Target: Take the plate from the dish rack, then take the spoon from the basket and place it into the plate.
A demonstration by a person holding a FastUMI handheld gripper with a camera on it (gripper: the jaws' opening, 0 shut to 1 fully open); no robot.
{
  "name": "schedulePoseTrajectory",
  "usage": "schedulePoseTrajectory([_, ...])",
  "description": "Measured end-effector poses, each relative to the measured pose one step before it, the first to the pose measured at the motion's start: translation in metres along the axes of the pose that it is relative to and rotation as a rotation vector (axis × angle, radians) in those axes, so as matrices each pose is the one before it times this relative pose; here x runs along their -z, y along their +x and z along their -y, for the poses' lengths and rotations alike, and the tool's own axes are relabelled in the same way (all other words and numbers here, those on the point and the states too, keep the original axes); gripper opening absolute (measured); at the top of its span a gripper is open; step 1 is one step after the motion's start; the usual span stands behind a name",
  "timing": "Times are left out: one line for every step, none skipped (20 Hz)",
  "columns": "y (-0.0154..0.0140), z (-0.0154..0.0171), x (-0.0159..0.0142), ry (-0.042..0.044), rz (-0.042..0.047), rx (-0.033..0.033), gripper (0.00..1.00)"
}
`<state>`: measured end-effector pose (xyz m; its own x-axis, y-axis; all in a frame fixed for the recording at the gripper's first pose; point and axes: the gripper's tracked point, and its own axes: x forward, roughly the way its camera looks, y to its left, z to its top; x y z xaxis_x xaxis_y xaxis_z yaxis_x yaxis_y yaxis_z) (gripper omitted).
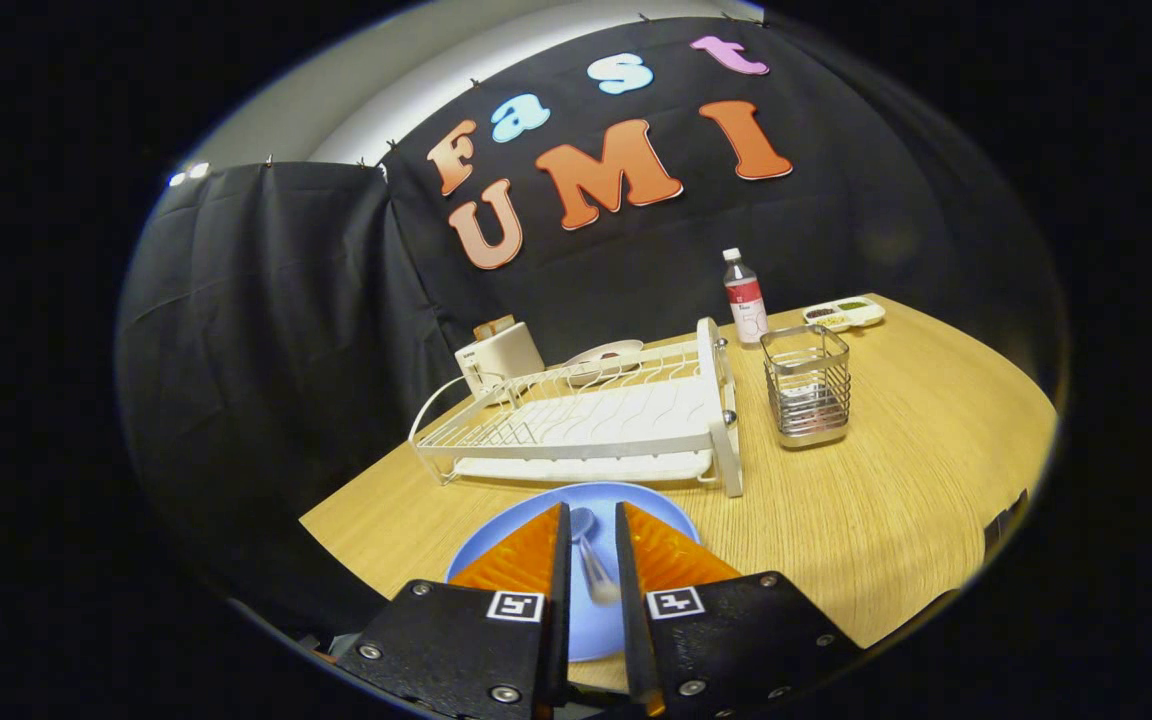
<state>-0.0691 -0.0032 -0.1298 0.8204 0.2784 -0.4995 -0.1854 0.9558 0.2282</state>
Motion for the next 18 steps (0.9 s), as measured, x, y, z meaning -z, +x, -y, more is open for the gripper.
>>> schedulePoseTrajectory([-0.0017, -0.0015, -0.00624, -0.00582, 0.0151, -0.002, 0.26])
schedulePoseTrajectory([-0.00071, -0.00103, -0.0075, -0.00499, 0.01795, 0.00255, 0.29])
schedulePoseTrajectory([-0.00043, -0.00079, -0.00875, -0.01058, 0.02393, 0.00635, 0.31])
schedulePoseTrajectory([-0.00083, 0.00172, -0.01158, -0.01445, 0.02903, 0.01651, 0.38])
schedulePoseTrajectory([-0.0009, 0.00138, -0.01106, -0.01975, 0.03006, 0.01389, 0.43])
schedulePoseTrajectory([-0.00156, 0.00075, -0.01218, -0.02273, 0.03078, 0.01714, 0.52])
schedulePoseTrajectory([-0.00142, 0.00026, -0.01224, -0.0241, 0.03332, 0.01479, 0.55])
schedulePoseTrajectory([-0.00021, 0.00067, -0.0121, -0.02222, 0.03552, 0.01679, 0.62])
schedulePoseTrajectory([-0.00288, 0.00087, -0.01277, -0.01586, 0.03403, 0.0149, 0.64])
schedulePoseTrajectory([-0.00124, 0.00014, -0.01428, -0.01274, 0.03841, 0.01112, 0.7])
schedulePoseTrajectory([-0.00179, 0.00275, -0.01125, -0.00835, 0.03164, 0.01755, 0.72])
schedulePoseTrajectory([-0.00009, 0.00217, -0.00991, -0.00535, 0.02948, 0.01368, 0.78])
schedulePoseTrajectory([-0.00145, 0.0028, -0.00955, -0.00548, 0.02202, 0.01833, 0.8])
schedulePoseTrajectory([0.00003, 0.00245, -0.0084, -0.00555, 0.02055, 0.01729, 0.83])
schedulePoseTrajectory([0.00098, 0.0034, -0.00675, -0.00508, 0.01732, 0.01904, 0.84])
schedulePoseTrajectory([0.00126, 0.00108, -0.00572, -0.00621, 0.01448, 0.01039, 0.84])
schedulePoseTrajectory([0.00001, 0.00013, -0.0051, -0.01116, 0.00914, 0.00967, 0.84])
schedulePoseTrajectory([0.00055, 0.00043, -0.00366, -0.01335, 0.00904, 0.00834, 0.84])
